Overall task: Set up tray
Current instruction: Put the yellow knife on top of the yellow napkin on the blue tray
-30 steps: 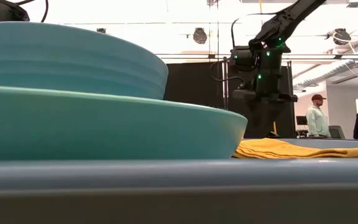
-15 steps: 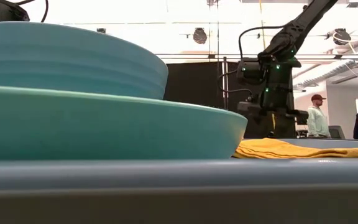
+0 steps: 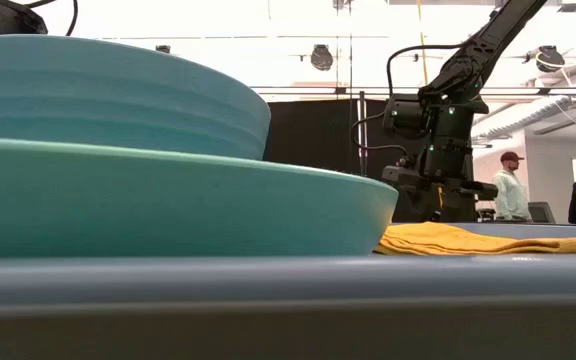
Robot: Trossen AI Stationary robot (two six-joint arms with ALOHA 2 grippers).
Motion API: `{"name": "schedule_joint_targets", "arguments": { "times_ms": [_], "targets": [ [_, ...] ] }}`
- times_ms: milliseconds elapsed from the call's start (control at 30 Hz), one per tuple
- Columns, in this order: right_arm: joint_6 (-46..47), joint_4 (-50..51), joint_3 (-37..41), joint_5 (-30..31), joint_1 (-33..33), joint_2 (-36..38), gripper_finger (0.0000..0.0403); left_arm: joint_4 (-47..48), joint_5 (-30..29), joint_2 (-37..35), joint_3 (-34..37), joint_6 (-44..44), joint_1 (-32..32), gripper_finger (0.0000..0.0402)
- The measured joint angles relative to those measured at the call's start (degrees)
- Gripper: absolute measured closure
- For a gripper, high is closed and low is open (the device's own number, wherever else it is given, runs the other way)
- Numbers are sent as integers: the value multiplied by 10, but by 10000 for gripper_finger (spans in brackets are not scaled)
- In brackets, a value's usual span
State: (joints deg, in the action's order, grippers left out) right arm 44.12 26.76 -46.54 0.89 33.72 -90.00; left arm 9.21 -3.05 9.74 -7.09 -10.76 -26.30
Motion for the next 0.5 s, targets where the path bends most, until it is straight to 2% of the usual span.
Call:
{"name": "schedule_joint_targets", "arguments": {
  "times_ms": [133,400,500],
  "targets": [
    [0,4,0,5,-5,0,252,0,0,0,0,0,0,305],
    [-19,7,1,20,-18,-1,351,0,0,0,0,0,0,305],
    [-36,-8,10,20,-19,0,362,0,0,0,0,0,0,305]
  ]
}}
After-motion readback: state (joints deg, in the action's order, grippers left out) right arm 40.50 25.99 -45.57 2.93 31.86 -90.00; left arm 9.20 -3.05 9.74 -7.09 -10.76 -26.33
